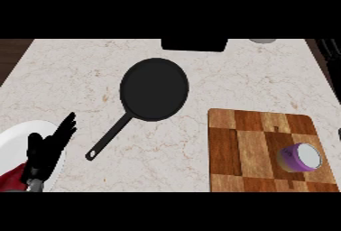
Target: Pick the can from the cutting board and place it in the pan
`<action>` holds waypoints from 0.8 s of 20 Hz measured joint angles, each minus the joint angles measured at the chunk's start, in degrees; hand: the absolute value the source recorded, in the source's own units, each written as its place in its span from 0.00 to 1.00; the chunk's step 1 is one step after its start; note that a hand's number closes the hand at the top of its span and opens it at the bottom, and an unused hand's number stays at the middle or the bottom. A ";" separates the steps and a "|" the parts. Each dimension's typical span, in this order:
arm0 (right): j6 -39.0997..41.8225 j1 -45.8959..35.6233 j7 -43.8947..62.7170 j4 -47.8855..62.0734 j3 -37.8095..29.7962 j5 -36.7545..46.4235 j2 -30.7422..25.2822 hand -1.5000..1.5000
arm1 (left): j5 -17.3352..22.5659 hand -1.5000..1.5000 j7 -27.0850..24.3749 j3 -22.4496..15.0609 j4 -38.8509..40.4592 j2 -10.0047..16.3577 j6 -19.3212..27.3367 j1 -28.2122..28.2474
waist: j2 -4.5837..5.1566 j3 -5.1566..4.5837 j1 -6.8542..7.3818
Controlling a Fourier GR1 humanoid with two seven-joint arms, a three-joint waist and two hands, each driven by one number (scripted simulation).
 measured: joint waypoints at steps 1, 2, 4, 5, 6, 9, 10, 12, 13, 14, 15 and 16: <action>1.12 0.21 -0.41 0.18 -0.01 -0.49 0.03 0.00 | -0.25 0.50 0.18 0.47 0.37 -0.09 0.38 -0.54 | 0.18 0.28 -0.37; 2.29 0.45 0.00 -0.34 -0.02 -1.79 0.17 0.00 | -0.26 0.50 0.38 1.44 0.54 0.43 0.71 -0.76 | 0.31 0.51 -0.68; 5.82 1.71 0.05 -0.23 -0.24 -5.55 0.50 0.00 | -1.37 0.50 0.99 2.85 0.85 1.20 2.82 -1.67 | 0.50 0.83 -1.18; 8.14 2.89 -0.75 0.16 -0.22 -7.52 0.81 0.00 | -1.85 0.50 1.69 3.61 0.68 1.95 3.81 -2.09 | 0.59 0.98 -1.32; 10.46 3.81 -0.91 0.58 -0.11 -9.76 1.06 0.00 | -2.60 0.50 2.24 4.53 0.98 2.93 4.97 -2.86 | 0.67 1.10 -1.53; 7.47 5.03 -2.47 0.83 -3.38 -3.38 -3.81 1.00 | -2.79 0.50 2.77 5.58 1.59 3.66 6.06 -2.41 | 0.36 1.11 -4.12; 4.77 7.05 -2.37 2.44 -5.11 -1.93 -3.78 1.00 | -2.81 0.50 3.01 6.00 1.68 3.83 6.55 -2.21 | 0.48 1.16 -4.52; 1.48 10.65 -3.70 5.14 -8.96 -4.64 -0.29 1.00 | -2.94 0.50 3.59 6.58 1.70 4.06 7.38 -2.15 | 0.63 1.41 -4.78; 0.82 13.12 -5.52 5.35 -10.46 -5.77 1.41 0.00 | -3.01 0.50 3.85 7.00 1.93 4.29 7.71 -2.34 | 0.62 1.45 -4.95; 1.31 16.09 -8.03 5.15 -11.66 -6.58 2.62 0.00 | -3.00 0.50 4.05 7.26 2.29 4.33 7.70 -2.53 | 0.63 1.45 -4.81; 2.65 18.68 -10.62 5.22 -12.82 -7.17 3.09 0.00 | -3.20 0.50 5.00 7.42 2.30 4.65 7.63 -3.36 | 0.67 1.44 -4.48; 4.26 21.25 -13.17 5.22 -13.79 -7.40 3.32 0.00 | -3.65 0.50 5.70 7.35 2.34 4.52 7.81 -3.98 | 0.69 1.42 -4.15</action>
